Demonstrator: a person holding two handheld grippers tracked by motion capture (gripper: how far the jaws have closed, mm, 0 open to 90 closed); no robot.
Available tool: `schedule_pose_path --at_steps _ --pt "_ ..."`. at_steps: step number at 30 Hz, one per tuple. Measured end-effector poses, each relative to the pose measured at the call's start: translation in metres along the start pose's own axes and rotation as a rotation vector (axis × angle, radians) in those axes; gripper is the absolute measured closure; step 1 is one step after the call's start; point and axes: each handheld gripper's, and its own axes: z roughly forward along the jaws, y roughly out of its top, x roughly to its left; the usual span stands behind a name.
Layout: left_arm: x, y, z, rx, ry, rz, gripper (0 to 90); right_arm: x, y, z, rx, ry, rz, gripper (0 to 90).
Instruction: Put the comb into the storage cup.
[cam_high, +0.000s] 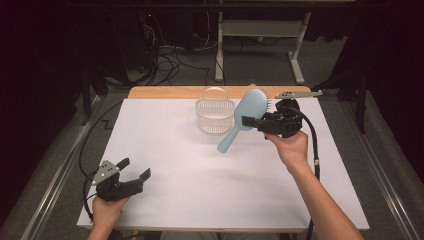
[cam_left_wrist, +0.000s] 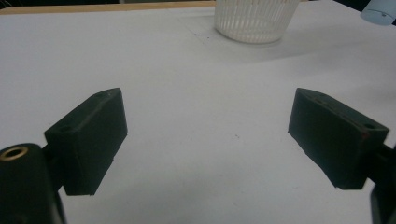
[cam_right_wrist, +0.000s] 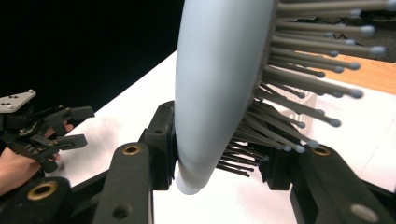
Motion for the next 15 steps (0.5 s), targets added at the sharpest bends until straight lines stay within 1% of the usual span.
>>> schedule_pose_path --at_steps 5,15 --pt "0.000 0.000 0.000 0.000 0.001 0.001 11.0 -0.003 0.004 0.001 0.000 -0.010 0.006 55.9" --pt "0.000 0.000 0.000 0.000 0.003 0.001 11.1 -0.007 0.013 0.001 -0.021 -0.027 0.008 55.9"
